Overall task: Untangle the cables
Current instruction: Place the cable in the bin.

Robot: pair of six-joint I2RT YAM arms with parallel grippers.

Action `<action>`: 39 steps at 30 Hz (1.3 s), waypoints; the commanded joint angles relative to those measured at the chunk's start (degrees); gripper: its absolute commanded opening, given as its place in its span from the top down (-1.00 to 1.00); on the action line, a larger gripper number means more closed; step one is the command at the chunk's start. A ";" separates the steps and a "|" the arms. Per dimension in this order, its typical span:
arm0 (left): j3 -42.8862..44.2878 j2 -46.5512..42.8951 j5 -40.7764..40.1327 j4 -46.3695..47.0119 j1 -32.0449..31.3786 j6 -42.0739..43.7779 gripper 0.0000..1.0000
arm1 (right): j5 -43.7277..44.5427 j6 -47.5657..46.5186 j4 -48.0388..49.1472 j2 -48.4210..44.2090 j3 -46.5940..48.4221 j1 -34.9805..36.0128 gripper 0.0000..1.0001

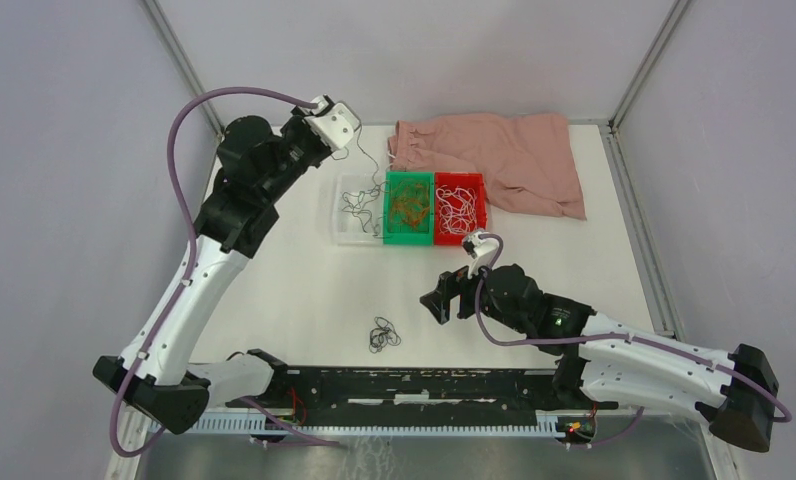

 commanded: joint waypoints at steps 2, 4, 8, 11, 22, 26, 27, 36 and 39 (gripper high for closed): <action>-2.48 -0.50 -0.36 4.79 0.61 0.85 0.94 | 1.93 0.34 -0.56 -1.75 1.95 -0.17 -0.82; -2.72 0.09 -0.12 4.83 0.63 0.86 0.94 | 2.29 0.35 -0.92 -2.11 1.79 -0.14 -0.82; -2.57 1.58 0.87 5.25 0.67 -0.10 0.94 | 2.74 0.40 -1.46 -2.53 1.45 -0.12 -0.82; -2.10 2.80 1.41 5.95 0.64 -0.75 0.94 | 2.89 0.95 -1.29 -2.67 0.99 -0.12 -0.81; -4.04 5.19 0.96 7.56 0.87 0.02 0.94 | 2.84 2.89 -0.20 -3.36 -0.64 -0.12 -0.79; -5.35 6.01 1.25 8.11 1.53 -0.12 0.94 | 2.88 3.05 -0.48 -3.84 -0.92 -0.17 -0.79; -5.61 6.18 1.27 8.19 1.69 -0.03 0.94 | 2.96 3.16 -0.58 -4.00 -1.05 -0.15 -0.79; -5.70 9.40 1.34 8.91 2.83 0.03 0.94 | 3.30 3.97 -0.51 -5.00 -1.91 -0.10 -0.78; -3.31 11.31 1.12 9.31 3.26 -0.08 0.94 | 3.23 4.22 -0.36 -4.87 -2.07 -0.13 -0.77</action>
